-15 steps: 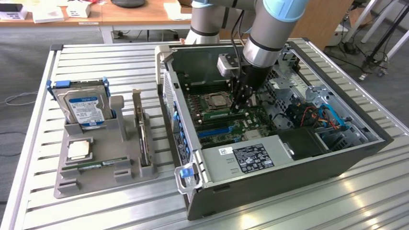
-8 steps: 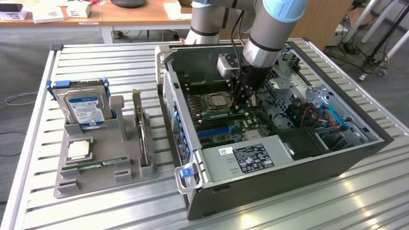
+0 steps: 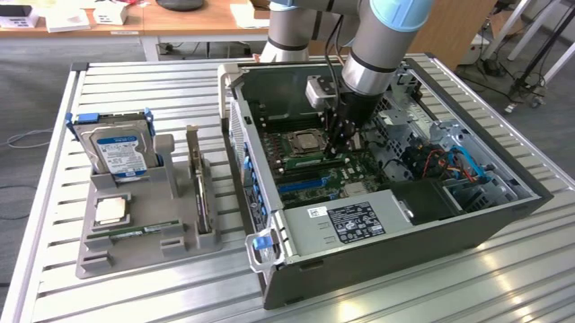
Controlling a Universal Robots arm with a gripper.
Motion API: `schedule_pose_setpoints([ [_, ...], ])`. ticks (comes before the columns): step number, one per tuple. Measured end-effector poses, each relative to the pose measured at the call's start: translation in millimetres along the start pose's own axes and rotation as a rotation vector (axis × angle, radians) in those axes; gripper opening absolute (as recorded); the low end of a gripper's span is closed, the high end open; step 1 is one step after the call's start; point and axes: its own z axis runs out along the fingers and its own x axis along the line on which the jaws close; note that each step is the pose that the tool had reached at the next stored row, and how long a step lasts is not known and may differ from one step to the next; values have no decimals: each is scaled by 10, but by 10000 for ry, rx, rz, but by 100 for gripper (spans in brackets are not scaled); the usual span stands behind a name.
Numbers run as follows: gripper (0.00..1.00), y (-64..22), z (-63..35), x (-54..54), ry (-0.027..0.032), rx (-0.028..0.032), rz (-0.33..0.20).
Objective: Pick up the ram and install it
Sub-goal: 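Insert the ram into the slot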
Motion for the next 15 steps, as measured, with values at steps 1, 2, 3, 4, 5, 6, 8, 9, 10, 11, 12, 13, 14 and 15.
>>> schedule_pose_setpoints([
  [1, 12, 0, 0, 0, 1, 0, 2],
  [2, 12, 0, 0, 0, 0, 0, 10],
  [3, 12, 0, 0, 0, 0, 1, 32],
  [4, 12, 0, 0, 0, 0, 2, 55],
  [5, 12, 0, 1, 0, -2, 3, 66],
  [6, 12, 0, 1, 0, -4, 3, 66],
  [8, 12, -1, 3, -1, 12, 5, 67],
  [9, 12, -1, 2, 0, 28, 4, 68],
  [10, 12, 0, 1, 0, 38, 3, 68],
  [11, 12, 0, 2, 0, 53, 4, 70],
  [12, 12, 0, 2, -1, 78, 4, 71],
  [13, 12, 0, 1, 0, 97, 3, 72],
  [14, 12, 0, 1, 1, 103, 3, 72],
  [15, 12, 0, 1, 0, 104, 3, 72],
])
